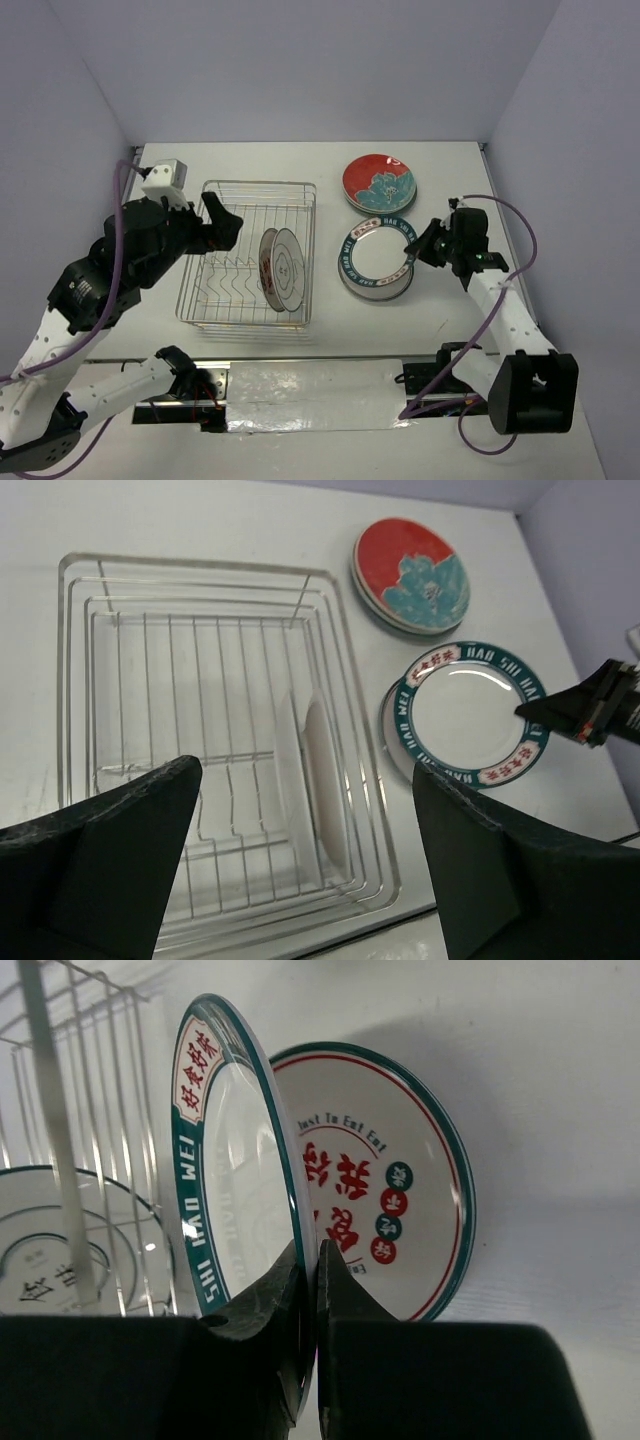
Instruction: Unload the plates from the dish rack
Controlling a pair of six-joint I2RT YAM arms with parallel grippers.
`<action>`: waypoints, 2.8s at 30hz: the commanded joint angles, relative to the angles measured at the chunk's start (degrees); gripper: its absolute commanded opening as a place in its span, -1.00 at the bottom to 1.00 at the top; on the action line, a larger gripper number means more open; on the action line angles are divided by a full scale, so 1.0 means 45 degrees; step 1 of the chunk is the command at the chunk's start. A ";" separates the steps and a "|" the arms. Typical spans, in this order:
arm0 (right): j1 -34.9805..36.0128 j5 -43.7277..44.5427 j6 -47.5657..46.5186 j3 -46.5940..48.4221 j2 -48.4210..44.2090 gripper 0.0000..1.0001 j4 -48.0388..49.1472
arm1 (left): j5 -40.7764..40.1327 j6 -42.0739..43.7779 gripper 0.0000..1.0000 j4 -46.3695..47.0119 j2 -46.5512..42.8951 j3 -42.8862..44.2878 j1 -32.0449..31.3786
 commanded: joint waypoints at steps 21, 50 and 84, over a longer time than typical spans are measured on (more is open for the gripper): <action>0.4068 0.7417 -0.1337 0.2249 0.5231 0.54 -0.3156 | -0.0690 -0.0064 0.91 -0.1832 0.0822 -0.0979 -0.0144; 0.4362 0.8901 -0.1336 0.3342 -0.0413 0.58 -0.6124 | -0.5846 -0.4244 0.20 -0.3279 0.5100 -0.1055 -0.4089; 0.4577 0.8335 -0.1609 0.3987 -0.0648 0.58 -0.6340 | -0.8949 -0.2918 -0.96 -0.7633 0.7404 0.5560 -0.3895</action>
